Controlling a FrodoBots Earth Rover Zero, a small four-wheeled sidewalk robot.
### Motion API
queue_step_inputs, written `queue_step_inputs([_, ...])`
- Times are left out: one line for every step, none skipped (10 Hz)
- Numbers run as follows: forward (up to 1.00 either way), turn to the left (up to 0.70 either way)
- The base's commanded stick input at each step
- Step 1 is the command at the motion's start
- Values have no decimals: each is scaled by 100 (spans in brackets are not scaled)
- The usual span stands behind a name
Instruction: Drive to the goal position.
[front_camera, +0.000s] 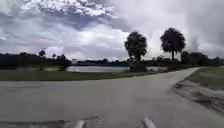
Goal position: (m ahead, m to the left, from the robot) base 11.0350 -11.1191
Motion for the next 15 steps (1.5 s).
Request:
queue_step_inputs([70, 0])
queue_step_inputs([70, 0])
queue_step_inputs([70, -20])
queue_step_inputs([70, -30])
queue_step_inputs([70, -33])
queue_step_inputs([70, -35])
queue_step_inputs([70, -35])
queue_step_inputs([70, -32])
queue_step_inputs([70, -22])
queue_step_inputs([70, -12])
queue_step_inputs([70, -1])
queue_step_inputs([70, 0])
queue_step_inputs([70, 0])
queue_step_inputs([70, 0])
queue_step_inputs([70, 0])
